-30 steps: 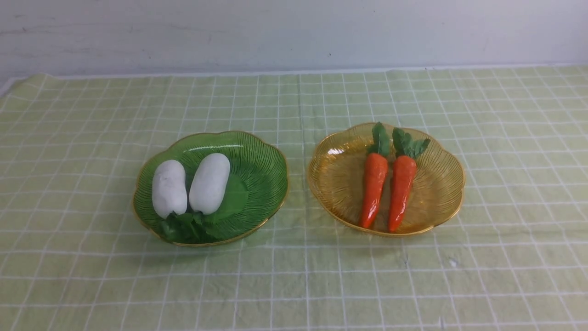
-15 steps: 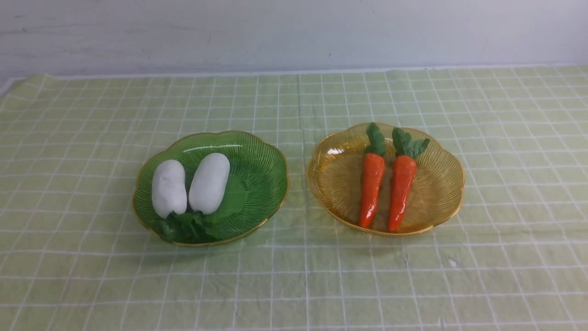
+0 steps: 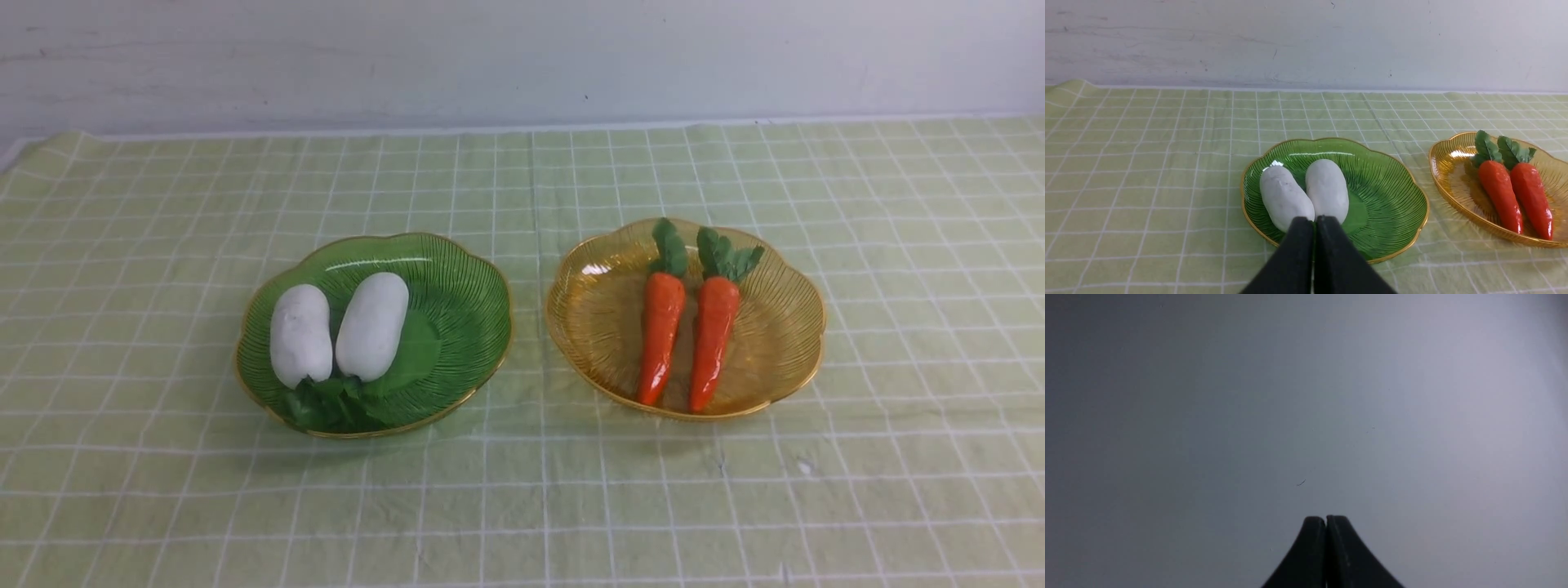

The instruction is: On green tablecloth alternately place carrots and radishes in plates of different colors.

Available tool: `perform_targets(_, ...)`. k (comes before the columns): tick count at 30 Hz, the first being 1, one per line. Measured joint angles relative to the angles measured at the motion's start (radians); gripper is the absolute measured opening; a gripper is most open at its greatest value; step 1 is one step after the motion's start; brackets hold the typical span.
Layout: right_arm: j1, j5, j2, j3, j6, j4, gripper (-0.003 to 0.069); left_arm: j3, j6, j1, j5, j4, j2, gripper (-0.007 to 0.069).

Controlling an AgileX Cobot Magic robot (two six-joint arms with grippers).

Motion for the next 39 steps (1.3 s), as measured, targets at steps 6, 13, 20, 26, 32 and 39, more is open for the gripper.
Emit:
perform_targets(6, 0.000, 0.000, 0.000, 0.000, 0.000, 0.000, -0.0015, 0.000, 0.000, 0.000, 0.000, 0.000, 0.000, -0.0008)
perform_targets(13, 0.000, 0.000, 0.000, 0.000, 0.000, 0.000, -0.0015, 0.033, 0.010, 0.000, -0.018, 0.060, -0.001, -0.0008)
perform_targets(20, 0.000, 0.000, 0.000, 0.000, 0.000, 0.000, -0.0015, 0.269, 0.008, 0.000, -0.140, 0.194, -0.133, -0.0008)
perform_targets(26, 0.000, -0.001, 0.000, 0.000, 0.000, 0.002, -0.0015, 0.490, 0.007, 0.000, -0.190, 0.215, -0.209, -0.0008)
perform_targets(32, 0.000, -0.001, 0.000, 0.001, 0.000, 0.002, -0.0015, 0.496, 0.003, 0.000, -0.173, 0.215, -0.209, -0.0008)
perform_targets(39, 0.000, -0.001, 0.000, 0.001, 0.000, 0.002, -0.0015, 0.496, 0.002, 0.000, -0.173, 0.215, -0.209, -0.0008)
